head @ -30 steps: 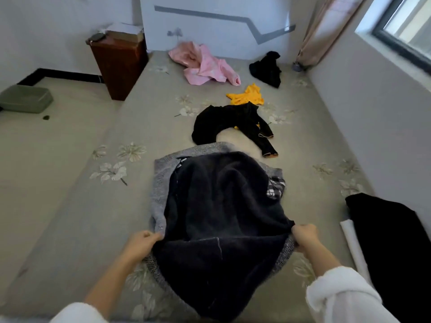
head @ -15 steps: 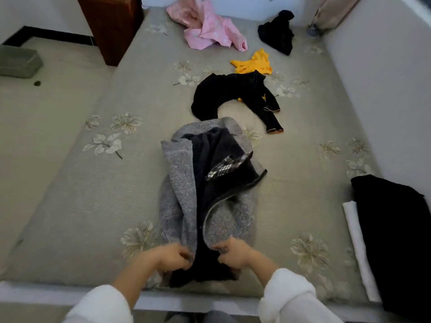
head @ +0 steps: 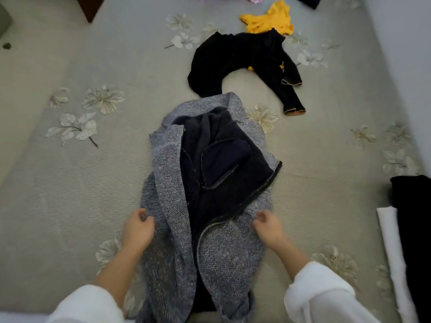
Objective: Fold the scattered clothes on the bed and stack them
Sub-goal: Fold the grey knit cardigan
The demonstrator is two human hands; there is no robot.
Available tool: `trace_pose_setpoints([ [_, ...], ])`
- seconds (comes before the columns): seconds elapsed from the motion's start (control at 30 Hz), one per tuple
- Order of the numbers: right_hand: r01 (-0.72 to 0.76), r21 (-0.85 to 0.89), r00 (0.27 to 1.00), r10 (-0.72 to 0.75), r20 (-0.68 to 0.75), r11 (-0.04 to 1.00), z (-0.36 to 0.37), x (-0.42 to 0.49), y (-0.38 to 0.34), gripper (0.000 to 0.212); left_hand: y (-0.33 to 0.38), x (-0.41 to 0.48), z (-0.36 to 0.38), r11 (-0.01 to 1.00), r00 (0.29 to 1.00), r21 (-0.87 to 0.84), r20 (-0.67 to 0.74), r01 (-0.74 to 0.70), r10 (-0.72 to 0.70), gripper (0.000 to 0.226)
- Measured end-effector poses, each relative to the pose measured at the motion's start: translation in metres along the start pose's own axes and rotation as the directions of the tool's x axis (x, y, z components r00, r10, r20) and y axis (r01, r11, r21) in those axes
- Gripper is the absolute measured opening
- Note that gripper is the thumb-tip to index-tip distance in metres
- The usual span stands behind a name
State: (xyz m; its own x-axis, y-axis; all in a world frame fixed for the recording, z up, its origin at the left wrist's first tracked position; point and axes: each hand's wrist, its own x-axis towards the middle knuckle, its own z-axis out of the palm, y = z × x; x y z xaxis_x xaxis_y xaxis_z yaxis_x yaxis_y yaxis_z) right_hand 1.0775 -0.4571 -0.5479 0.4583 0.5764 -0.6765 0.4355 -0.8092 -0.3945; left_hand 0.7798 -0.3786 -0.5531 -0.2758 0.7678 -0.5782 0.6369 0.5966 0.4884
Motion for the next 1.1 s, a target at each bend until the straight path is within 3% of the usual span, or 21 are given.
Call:
trace_pose_setpoints([
  [0.1, -0.061, -0.016, 0.968, 0.055, -0.247, 0.998, 0.007, 0.034, 0.005, 0.061, -0.002, 0.049, 0.012, 0.995, 0.997, 0.103, -0.07, -0.018, 0.025, 0.052],
  [0.17, -0.112, 0.091, 0.957, 0.132, -0.257, 0.99, 0.014, 0.051, 0.011, 0.085, 0.0, 0.073, 0.019, 1.0, 1.0, 0.014, -0.024, 0.018, -0.017, 0.075],
  [0.23, -0.092, 0.226, 0.965, 0.143, -0.22, 0.97, 0.022, 0.062, 0.012, 0.103, 0.009, 0.081, 0.03, 0.993, 1.0, -0.122, 0.007, -0.003, 0.004, 0.083],
  [0.3, 0.015, 0.268, 0.976, 0.044, -0.214, 0.963, 0.029, 0.07, 0.01, 0.1, 0.019, 0.08, 0.045, 0.969, 0.992, -0.226, 0.055, -0.096, 0.111, 0.08],
  [0.37, 0.179, 0.313, 0.97, -0.115, -0.213, 0.933, 0.031, 0.074, 0.005, 0.08, 0.023, 0.076, 0.056, 0.953, 0.978, -0.246, 0.066, -0.177, 0.199, 0.061],
  [0.43, 0.246, 0.12, 0.939, -0.206, -0.275, 0.962, 0.024, 0.074, 0.007, 0.064, 0.021, 0.071, 0.052, 0.959, 0.971, -0.154, -0.03, -0.239, 0.238, 0.041],
  [0.5, 0.182, -0.239, 0.911, -0.255, -0.323, 0.954, 0.007, 0.069, 0.019, 0.061, 0.015, 0.067, 0.032, 0.964, 0.951, -0.012, -0.164, -0.267, 0.262, 0.035],
  [0.57, 0.044, -0.54, 0.938, -0.22, -0.267, 0.841, -0.019, 0.059, 0.038, 0.062, 0.0, 0.065, 0.003, 0.97, 0.937, 0.094, -0.251, -0.226, 0.242, 0.034],
  [0.63, -0.031, -0.765, 0.976, -0.146, -0.162, 0.644, -0.043, 0.044, 0.052, 0.056, -0.025, 0.062, -0.024, 0.974, 0.943, 0.175, -0.276, -0.143, 0.188, 0.033],
  [0.73, -0.046, -0.909, 0.999, -0.004, -0.052, 0.415, -0.053, 0.026, 0.061, 0.034, -0.063, 0.055, -0.042, 0.961, 0.971, 0.276, -0.23, -0.004, 0.07, 0.034],
  [0.8, -0.076, -0.908, 0.997, 0.014, -0.077, 0.412, -0.042, 0.023, 0.061, 0.032, -0.07, 0.055, -0.037, 0.956, 0.97, 0.282, -0.242, 0.078, -0.008, 0.046],
  [0.87, -0.138, -0.754, 0.984, 0.002, -0.179, 0.642, -0.025, 0.025, 0.054, 0.038, -0.054, 0.055, -0.027, 0.959, 0.948, 0.262, -0.317, 0.107, -0.019, 0.049],
  [0.9, -0.181, -0.57, 0.964, 0.028, -0.266, 0.802, -0.018, 0.028, 0.05, 0.042, -0.041, 0.054, -0.021, 0.971, 0.936, 0.231, -0.352, 0.067, 0.02, 0.048],
  [0.93, -0.221, -0.304, 0.93, 0.106, -0.353, 0.927, -0.01, 0.03, 0.047, 0.046, -0.029, 0.055, -0.015, 0.982, 0.926, 0.19, -0.371, 0.009, 0.063, 0.048],
  [0.97, -0.242, 0.019, 0.88, 0.228, -0.416, 0.97, -0.005, 0.032, 0.042, 0.049, -0.015, 0.054, -0.01, 0.987, 0.923, 0.149, -0.371, -0.055, 0.107, 0.051],
  [1.0, -0.197, 0.364, 0.838, 0.349, -0.419, 0.91, -0.001, 0.036, 0.04, 0.048, -0.007, 0.055, -0.005, 0.983, 0.923, 0.127, -0.345, -0.132, 0.169, 0.058],
  [1.03, -0.128, 0.649, 0.818, 0.45, -0.358, 0.75, 0.0, 0.038, 0.037, 0.043, 0.002, 0.056, -0.003, 0.969, 0.928, 0.146, -0.29, -0.201, 0.236, 0.066],
  [1.1, -0.053, 0.917, 0.838, 0.518, -0.175, 0.395, -0.004, 0.041, 0.03, 0.033, 0.011, 0.063, 0.0, 0.931, 0.942, 0.249, -0.137, -0.266, 0.306, 0.069],
])
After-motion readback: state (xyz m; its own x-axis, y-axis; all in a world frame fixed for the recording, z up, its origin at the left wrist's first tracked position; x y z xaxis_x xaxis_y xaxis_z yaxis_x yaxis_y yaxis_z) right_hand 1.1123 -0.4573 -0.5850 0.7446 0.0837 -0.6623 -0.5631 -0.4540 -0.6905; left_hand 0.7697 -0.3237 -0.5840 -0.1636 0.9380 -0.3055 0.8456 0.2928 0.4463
